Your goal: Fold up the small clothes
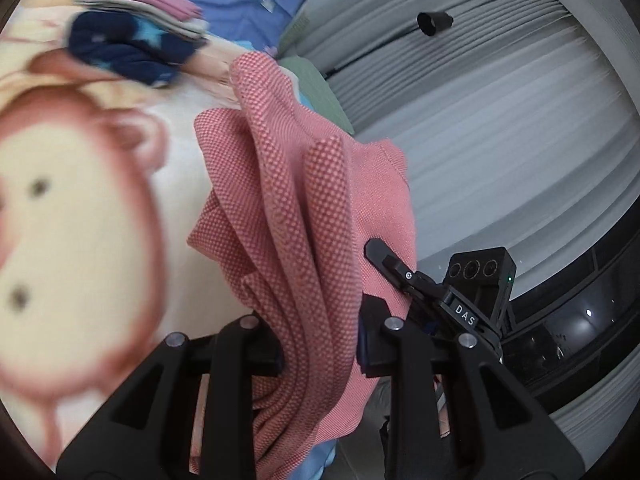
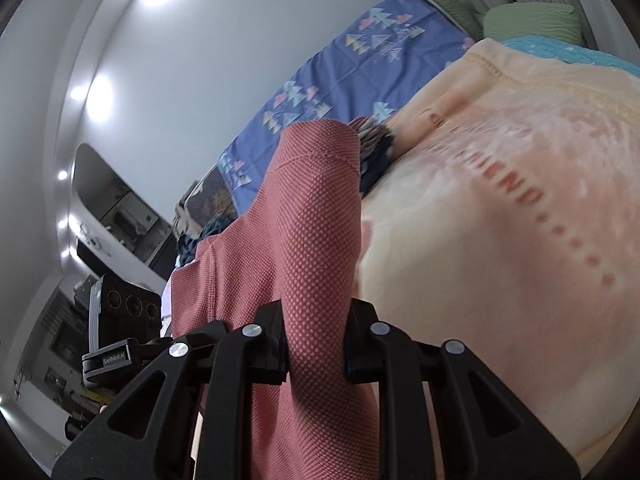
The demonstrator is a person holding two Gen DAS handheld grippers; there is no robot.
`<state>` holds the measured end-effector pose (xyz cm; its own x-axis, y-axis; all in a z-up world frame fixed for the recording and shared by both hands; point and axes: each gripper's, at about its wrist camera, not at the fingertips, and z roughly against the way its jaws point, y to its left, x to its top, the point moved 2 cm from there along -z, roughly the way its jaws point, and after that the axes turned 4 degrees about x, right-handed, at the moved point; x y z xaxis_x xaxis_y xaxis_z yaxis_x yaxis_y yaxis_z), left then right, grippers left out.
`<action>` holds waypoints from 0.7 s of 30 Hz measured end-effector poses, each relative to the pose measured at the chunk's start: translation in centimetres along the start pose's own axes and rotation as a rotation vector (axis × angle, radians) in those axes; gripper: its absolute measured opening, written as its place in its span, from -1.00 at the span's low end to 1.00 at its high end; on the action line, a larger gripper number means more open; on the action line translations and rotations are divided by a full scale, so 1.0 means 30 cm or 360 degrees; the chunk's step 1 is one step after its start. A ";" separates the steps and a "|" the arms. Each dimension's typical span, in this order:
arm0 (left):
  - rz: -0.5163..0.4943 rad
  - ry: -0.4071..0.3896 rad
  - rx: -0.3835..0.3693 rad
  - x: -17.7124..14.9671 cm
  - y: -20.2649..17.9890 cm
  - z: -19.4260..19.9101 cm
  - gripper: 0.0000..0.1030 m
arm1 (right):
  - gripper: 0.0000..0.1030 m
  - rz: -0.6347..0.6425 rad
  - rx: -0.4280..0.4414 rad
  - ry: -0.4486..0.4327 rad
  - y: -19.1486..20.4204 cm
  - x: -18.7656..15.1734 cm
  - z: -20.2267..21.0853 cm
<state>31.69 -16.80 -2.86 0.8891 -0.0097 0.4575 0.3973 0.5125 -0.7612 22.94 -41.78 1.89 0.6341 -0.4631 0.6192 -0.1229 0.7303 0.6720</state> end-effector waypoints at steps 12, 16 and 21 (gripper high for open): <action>-0.0033 0.0186 -0.0029 0.511 -0.058 -0.570 -0.52 | -0.62 -0.0261 -0.0072 0.0210 -0.494 0.566 -0.152; 0.0075 0.0244 -0.0023 0.697 0.019 -0.754 -0.52 | -0.62 -0.0392 -0.0063 0.0238 -0.704 0.736 -0.270; 0.0034 0.0312 0.0015 0.905 0.166 -0.980 -0.52 | -0.63 -0.0524 -0.0070 0.0263 -0.967 0.847 -0.495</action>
<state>64.49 -39.76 -7.76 0.9250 -0.1652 0.3422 0.3763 0.5224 -0.7652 53.96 -67.26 -7.90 0.7494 -0.5922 0.2963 0.1389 0.5780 0.8041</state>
